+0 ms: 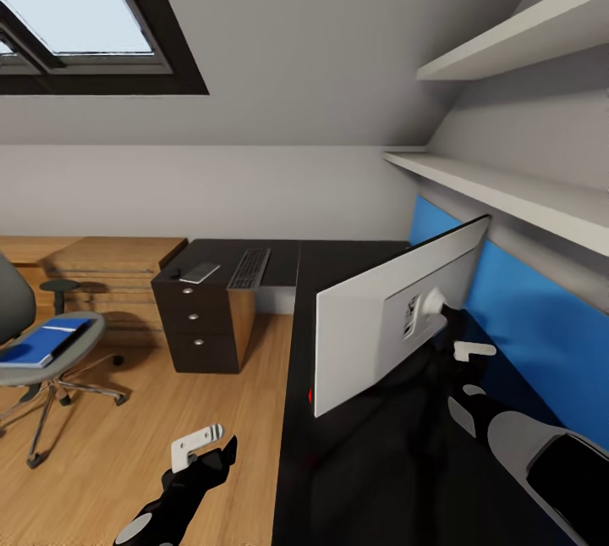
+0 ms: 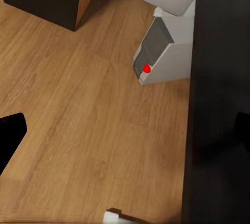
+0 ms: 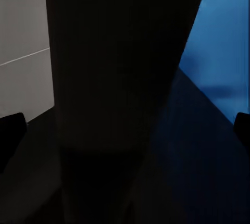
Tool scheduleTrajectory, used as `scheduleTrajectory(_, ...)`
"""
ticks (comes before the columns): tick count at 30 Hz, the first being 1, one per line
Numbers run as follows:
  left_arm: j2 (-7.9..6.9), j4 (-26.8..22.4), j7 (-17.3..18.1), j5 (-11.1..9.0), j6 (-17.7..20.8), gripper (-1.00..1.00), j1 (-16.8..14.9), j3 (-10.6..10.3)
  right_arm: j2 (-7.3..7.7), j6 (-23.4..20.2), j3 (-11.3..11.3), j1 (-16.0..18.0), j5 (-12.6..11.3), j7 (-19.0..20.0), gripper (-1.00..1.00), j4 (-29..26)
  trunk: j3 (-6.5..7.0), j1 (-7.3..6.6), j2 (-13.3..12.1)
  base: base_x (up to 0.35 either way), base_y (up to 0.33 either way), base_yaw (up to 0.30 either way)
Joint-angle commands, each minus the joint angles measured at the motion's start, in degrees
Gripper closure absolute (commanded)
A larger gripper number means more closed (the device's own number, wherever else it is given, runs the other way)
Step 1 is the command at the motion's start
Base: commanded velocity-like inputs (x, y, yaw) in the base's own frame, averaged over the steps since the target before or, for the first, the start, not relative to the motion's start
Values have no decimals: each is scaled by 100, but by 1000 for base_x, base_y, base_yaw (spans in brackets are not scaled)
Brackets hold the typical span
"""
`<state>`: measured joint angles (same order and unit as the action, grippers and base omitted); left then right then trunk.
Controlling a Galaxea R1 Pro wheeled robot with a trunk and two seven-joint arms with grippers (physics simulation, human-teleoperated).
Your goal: In the bedroom, organize the workspace by keeping the computer under the desk, ensuring the monitor is on the desk, placing the keyboard on the desk next to the monitor, placing the mouse on the desk next to the keyboard, moving the folder from the swivel chair onto the desk next to the mouse, stacking the notebook on top of the folder with the pen on top of the notebook, and positioning the swivel chair next to the desk.
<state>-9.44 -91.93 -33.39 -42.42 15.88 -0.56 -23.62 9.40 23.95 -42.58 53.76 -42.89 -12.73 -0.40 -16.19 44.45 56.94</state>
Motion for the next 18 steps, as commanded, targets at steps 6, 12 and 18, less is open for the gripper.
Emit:
scheduleTrajectory(6, -5, -9, -44, -46, 11, -100, -6, -11, -2, 2, -55, 2, -26, -21, -100, -4, -7, -1, 5, -145, 0, 0)
scheduleTrajectory(12, -5, -9, -44, -47, 11, -100, -6, -11, -9, 0, -229, 2, -26, -30, -100, -6, -7, -1, 5, -172, 0, 0)
scheduleTrajectory(18, -5, 2, -50, -47, 11, -100, -6, 12, -85, -18, -300, 2, -33, -79, -100, -34, -7, -1, 5, -238, 39, 0)
